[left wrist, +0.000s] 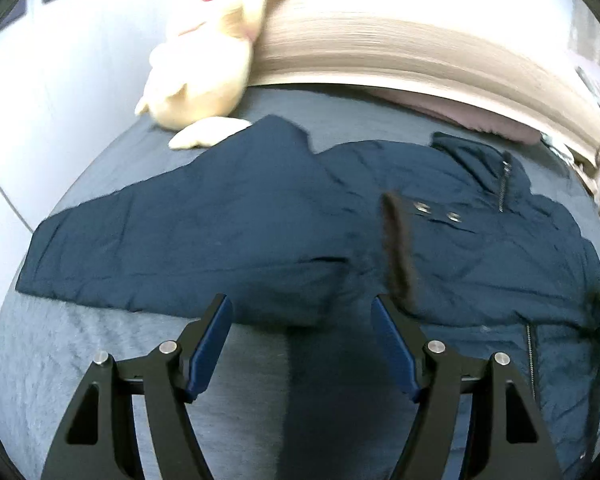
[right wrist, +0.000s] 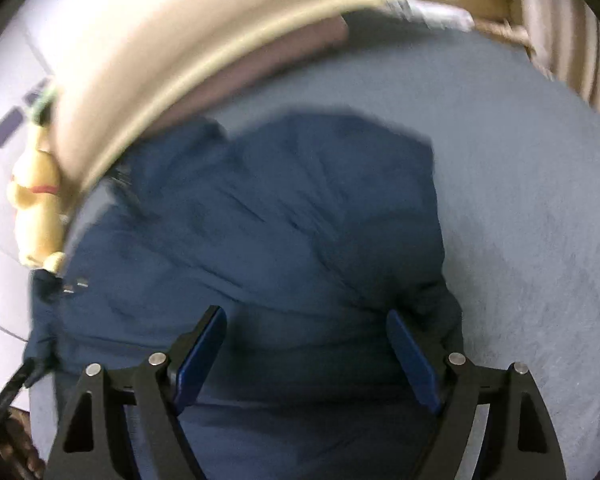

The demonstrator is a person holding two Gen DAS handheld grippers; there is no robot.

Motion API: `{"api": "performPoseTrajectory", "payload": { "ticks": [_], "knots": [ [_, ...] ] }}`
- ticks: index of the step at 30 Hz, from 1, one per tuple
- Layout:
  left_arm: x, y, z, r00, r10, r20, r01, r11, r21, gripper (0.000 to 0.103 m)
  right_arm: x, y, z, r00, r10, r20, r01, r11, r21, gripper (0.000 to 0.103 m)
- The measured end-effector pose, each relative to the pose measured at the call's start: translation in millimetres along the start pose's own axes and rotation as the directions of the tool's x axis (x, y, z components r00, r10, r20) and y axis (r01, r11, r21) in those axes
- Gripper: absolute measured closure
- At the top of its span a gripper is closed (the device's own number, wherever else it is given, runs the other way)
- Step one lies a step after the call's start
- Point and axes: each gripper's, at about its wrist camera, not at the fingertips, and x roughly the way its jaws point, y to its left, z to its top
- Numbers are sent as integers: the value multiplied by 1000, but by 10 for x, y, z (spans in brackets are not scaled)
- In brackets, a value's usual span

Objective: Fold large clothes

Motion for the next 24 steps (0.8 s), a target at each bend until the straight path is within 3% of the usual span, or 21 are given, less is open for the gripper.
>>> {"api": "performPoseTrajectory", "payload": {
  "ticks": [7,10,14,18,21,24],
  "knots": [
    [-20,306,44,999,-37,14,39,990,-132,30,-339,291,-63,997,43,65,-40,998,-43,18],
    [16,183,41,998,-56,0,55,992,-114,30,-420,552,-71,994,83,68,-78,994,-79,17],
    [43,20,24,998,-56,-15,55,997,-49,30,-259,811,-98,996,81,31,-77,989,-127,15],
    [12,310,-40,993,-114,-36,109,986,-130,30,50,733,-159,997,-5,-82,-4,993,-115,13],
    [-31,775,-64,987,-158,-19,149,959,-240,30,-70,766,-185,999,3,-51,-10,992,-126,13],
    [-69,1428,-76,972,-232,28,223,884,-411,30,-319,845,-208,1000,25,-7,-26,985,-173,13]
  ]
}}
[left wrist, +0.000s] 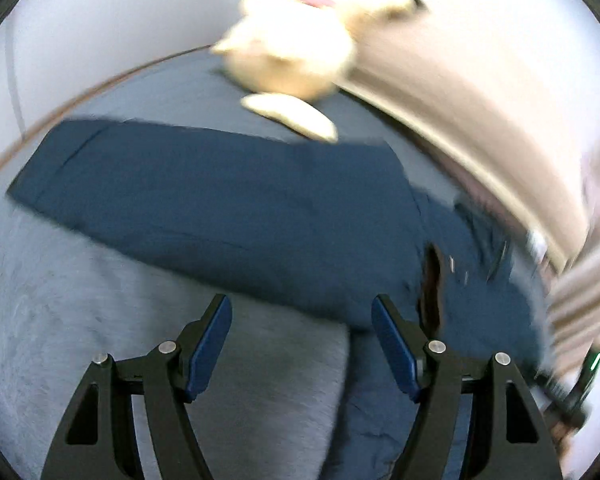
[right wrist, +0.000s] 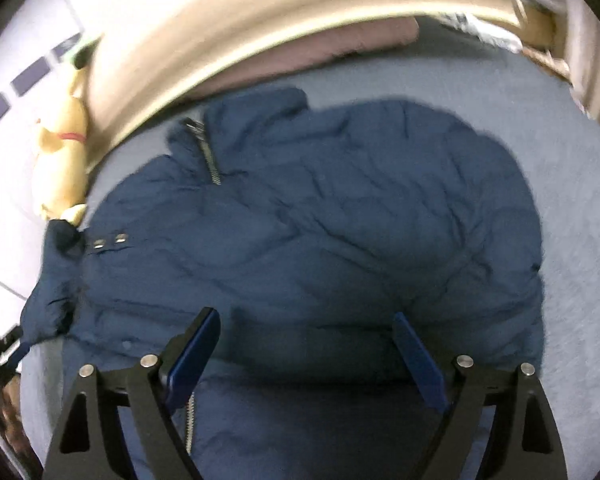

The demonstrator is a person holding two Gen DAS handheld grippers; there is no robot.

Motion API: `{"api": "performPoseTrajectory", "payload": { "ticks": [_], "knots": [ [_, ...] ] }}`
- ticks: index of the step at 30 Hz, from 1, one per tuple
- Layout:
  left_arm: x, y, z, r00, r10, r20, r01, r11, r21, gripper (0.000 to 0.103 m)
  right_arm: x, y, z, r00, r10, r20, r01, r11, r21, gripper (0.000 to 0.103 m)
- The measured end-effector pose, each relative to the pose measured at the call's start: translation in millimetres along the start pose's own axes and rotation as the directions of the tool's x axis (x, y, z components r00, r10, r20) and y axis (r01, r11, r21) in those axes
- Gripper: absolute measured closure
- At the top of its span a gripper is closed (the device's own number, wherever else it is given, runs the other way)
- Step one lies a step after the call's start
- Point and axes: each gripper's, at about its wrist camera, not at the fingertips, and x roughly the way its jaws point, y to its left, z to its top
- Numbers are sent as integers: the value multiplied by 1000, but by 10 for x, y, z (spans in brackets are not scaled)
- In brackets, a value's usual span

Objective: Fold large clothes

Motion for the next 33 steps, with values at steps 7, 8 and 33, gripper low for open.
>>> {"api": "performPoseTrajectory", "payload": {
  "ticks": [7,8,33],
  "knots": [
    [-274,1416,409,987,-105,121,148,884,-443,29,-459,56,-111,997,57,59,-56,998,-23,12],
    [-277,1578,437,986,-99,134,152,861,-486,29,-438,93,-123,996,61,61,-60,998,-23,12],
    [-749,595,924,952,116,282,-80,987,-137,96,-642,-470,-424,992,68,105,-76,995,72,12]
  ]
}}
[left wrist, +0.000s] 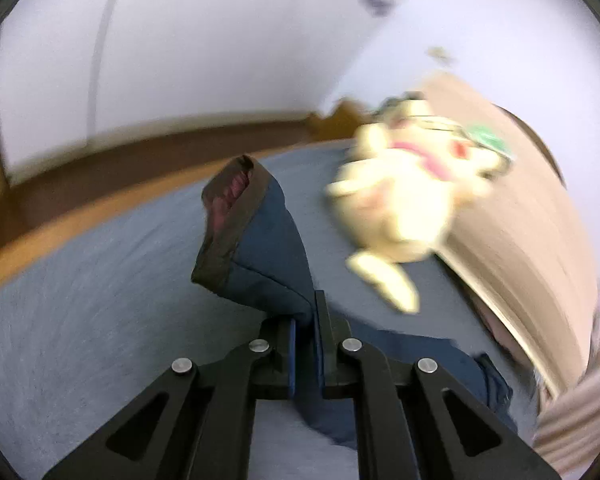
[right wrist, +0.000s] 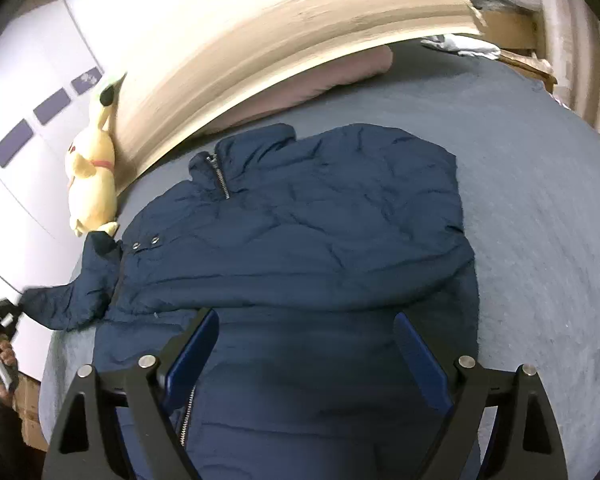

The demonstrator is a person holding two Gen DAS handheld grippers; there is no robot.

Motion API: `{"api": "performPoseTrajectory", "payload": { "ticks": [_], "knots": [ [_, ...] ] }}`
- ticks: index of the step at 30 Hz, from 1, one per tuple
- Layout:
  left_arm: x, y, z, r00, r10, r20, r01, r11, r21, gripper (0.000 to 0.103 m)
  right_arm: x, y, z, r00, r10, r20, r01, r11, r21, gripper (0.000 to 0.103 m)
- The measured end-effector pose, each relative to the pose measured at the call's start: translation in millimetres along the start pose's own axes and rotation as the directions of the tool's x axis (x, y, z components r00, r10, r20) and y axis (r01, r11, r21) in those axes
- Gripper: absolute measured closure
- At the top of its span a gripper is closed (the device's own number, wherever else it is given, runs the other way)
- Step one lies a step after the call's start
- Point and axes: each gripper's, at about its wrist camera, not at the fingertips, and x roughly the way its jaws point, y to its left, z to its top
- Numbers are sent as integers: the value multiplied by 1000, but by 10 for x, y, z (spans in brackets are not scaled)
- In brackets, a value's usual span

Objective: Fold large clothes

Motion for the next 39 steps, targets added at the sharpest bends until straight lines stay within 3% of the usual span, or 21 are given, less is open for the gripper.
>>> {"api": "performPoseTrajectory", "payload": {
  "ticks": [3,7,13,16,21,24,27,33,35,37,39],
  "knots": [
    [-176,-616,-94,998,-61,34,56,988,142,96,-18,-77,-17,1000,6,9,-7,1000,22,12],
    [-208,-1245,-379,993,-114,15,106,956,274,96,-50,-129,-15,999,29,23,-30,998,60,12],
    [-58,-2001,-1031,981,-171,-87,192,876,442,97,-89,-108,14,997,69,43,-73,994,82,12],
    [180,-2316,-1288,976,-160,-147,212,844,492,97,-90,-136,12,995,92,45,-97,989,111,12],
    [535,-2570,-1794,953,-93,-287,243,798,551,97,-49,-156,27,992,123,42,-127,981,145,11],
    [773,-2646,-1990,920,-13,-391,254,781,570,95,8,-174,30,988,148,33,-152,972,180,2],
    [713,-2600,-1945,892,-63,-448,316,794,519,94,35,-156,32,981,193,32,-196,958,208,0],
    [358,-2400,-1660,867,-159,-472,394,799,454,88,142,65,91,957,290,29,-287,922,260,0],
    [337,-2391,-1613,875,-164,-455,384,807,449,76,187,193,106,947,321,23,-316,911,266,0],
    [377,-2394,-1640,881,-154,-447,371,810,453,14,225,325,108,943,334,15,-326,908,262,0],
    [322,-2424,-1695,885,-164,-435,379,797,471,12,242,428,96,940,341,12,-333,907,259,0]
  ]
}}
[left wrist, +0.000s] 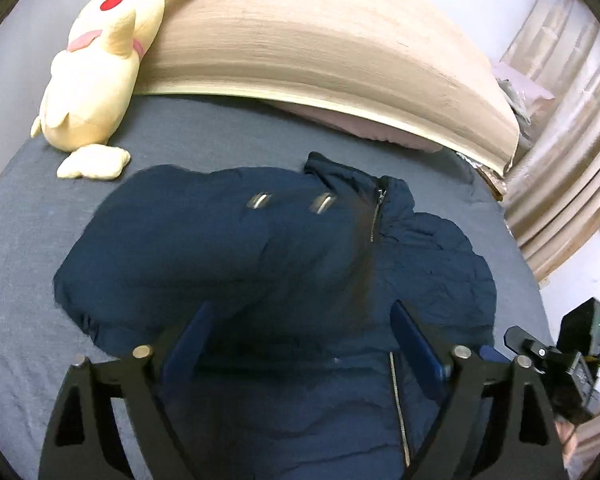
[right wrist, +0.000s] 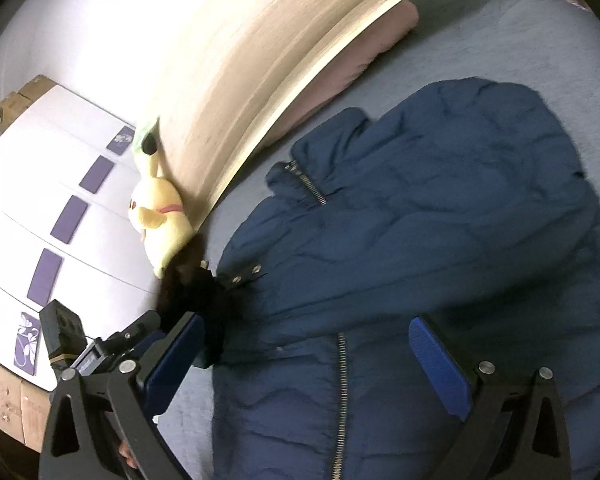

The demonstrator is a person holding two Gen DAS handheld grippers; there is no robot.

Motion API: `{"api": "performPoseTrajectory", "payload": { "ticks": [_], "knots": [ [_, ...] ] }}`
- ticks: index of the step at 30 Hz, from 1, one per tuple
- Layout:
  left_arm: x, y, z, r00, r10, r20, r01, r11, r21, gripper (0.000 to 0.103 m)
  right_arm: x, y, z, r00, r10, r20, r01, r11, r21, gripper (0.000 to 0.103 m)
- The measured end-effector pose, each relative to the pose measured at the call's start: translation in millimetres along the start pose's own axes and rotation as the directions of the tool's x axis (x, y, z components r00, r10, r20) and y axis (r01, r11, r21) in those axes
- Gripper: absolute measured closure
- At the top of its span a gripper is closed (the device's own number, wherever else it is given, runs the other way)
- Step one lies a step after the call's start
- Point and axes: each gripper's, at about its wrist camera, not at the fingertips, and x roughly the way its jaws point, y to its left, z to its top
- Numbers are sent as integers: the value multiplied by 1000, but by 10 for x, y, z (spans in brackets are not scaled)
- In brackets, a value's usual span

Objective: Fold large clothes

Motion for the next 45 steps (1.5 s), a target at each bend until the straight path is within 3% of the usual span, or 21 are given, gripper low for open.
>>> {"api": "performPoseTrajectory", "payload": {
  "ticks": [6,11,13,17,23,30,32,33,35,36,41,45],
  "knots": [
    [-232,8,27,994,-76,78,77,997,-17,12,23,31,-30,1000,12,-10,-11,1000,16,0],
    [-769,550,-33,982,-12,190,32,994,-104,12,202,60,-84,988,147,-50,-140,983,121,0],
    [-902,849,-100,979,34,200,-1,987,-160,12,407,224,-181,969,230,-94,-214,964,156,0],
    [-979,1224,-264,979,89,185,-48,975,-217,12,846,568,-386,937,315,-153,-280,936,214,0],
    [-981,1580,-525,979,117,168,-70,963,-261,12,1439,777,-512,955,234,-180,-190,954,232,2],
    [-940,1777,-694,983,111,150,-61,951,-303,12,1707,729,-620,963,211,-165,-150,935,321,5],
    [-934,1780,-718,982,115,150,-65,951,-304,12,1731,659,-621,969,188,-159,-123,929,349,9],
    [-935,1785,-727,982,117,148,-67,950,-306,12,1745,647,-611,972,171,-160,-107,932,347,16],
    [-938,1786,-734,983,112,144,-63,948,-312,12,1786,618,-604,976,113,-184,-48,944,327,49],
    [-941,1776,-735,983,113,144,-64,948,-311,12,1811,618,-597,976,70,-208,-5,954,300,77],
    [-945,1732,-733,983,119,143,-71,950,-305,12,1706,838,-517,979,-45,-197,68,992,110,87],
    [-957,1705,-709,981,124,148,-74,950,-303,12,1375,995,-287,990,-92,-109,92,996,-4,88]
  ]
}}
